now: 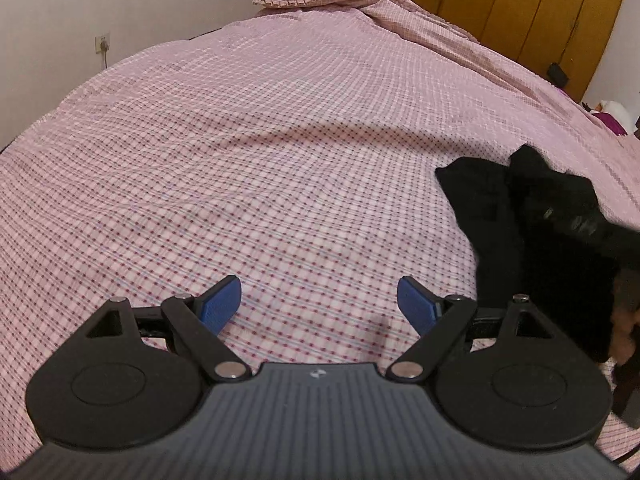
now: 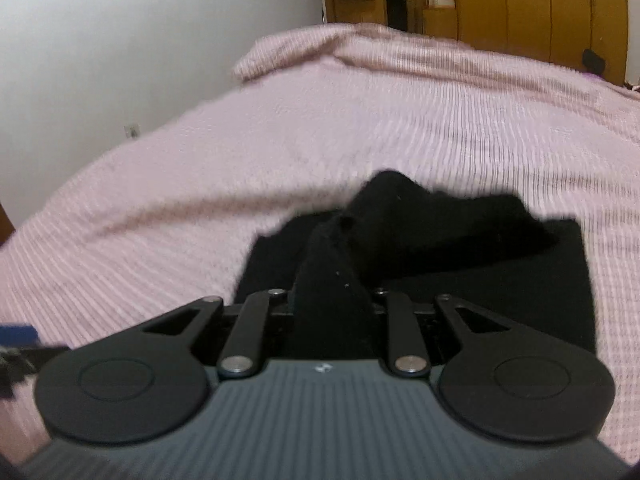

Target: Fold small clothes

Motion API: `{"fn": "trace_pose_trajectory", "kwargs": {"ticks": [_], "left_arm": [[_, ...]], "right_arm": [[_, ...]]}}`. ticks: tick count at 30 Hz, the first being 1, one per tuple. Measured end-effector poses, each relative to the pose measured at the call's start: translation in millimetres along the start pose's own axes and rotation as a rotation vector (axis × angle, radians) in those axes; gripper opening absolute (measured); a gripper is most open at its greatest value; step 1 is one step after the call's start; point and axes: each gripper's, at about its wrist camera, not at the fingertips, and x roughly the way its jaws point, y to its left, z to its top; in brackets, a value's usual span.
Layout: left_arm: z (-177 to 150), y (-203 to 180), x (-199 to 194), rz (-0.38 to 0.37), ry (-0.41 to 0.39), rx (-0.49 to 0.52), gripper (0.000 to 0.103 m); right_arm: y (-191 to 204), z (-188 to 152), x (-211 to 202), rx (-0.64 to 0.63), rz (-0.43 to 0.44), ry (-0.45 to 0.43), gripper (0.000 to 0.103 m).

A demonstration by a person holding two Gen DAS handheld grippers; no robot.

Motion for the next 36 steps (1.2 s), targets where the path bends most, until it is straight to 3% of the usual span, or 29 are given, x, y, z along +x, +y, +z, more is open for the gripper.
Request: {"fn": "trace_pose_trajectory", "kwargs": {"ticks": [3,7,9,12,20,26,29,32,36], "left_arm": [[3.1,5.7,-1.6,-0.001,-0.016,-0.005,0.088],[8.1,8.3,-1.9,0.01,-0.018,-0.02,0.088],[9.8,7.2,-4.4,0.006,-0.025,-0.011,0.088],[12.4,3.5,-11.1,0.005,-0.043,0.008,0.088],[29.1,-30.3,-25.9,-0.056,-0.101,0.06,0.088],[39.2,-76.5,-28.8,-0.146,-0.138,0.143,0.088],[40.7,-101.1,-19.3,-0.179,-0.147,0.205,0.088],[39.2,-118.7,0.5,-0.148,-0.119,0.232,0.089],[32.8,-120.6,18.5,-0.109,-0.086,0.187,0.088]], "right_arm": [[16.3,7.8,-13.0,-0.049,0.019,-0.041,0.022],[41.5,-6.7,14.1,-0.162,0.032,0.077,0.026],[48.2,-14.8,11.5,-0.183,0.006,0.041,0.035],[45.0,-15.0,-9.7,-0.137,0.054,0.015,0.051],[11.4,-15.6,-75.9,-0.102,0.164,-0.08,0.05],[-40.3,-32.3,-106.6,0.019,0.065,-0.13,0.05],[-61.8,-39.4,-102.9,0.093,0.007,-0.104,0.051],[-71.4,-49.1,-92.3,0.127,-0.033,-0.062,0.052],[-75.4,-61.1,-89.1,0.16,-0.029,-0.038,0.052]]}}
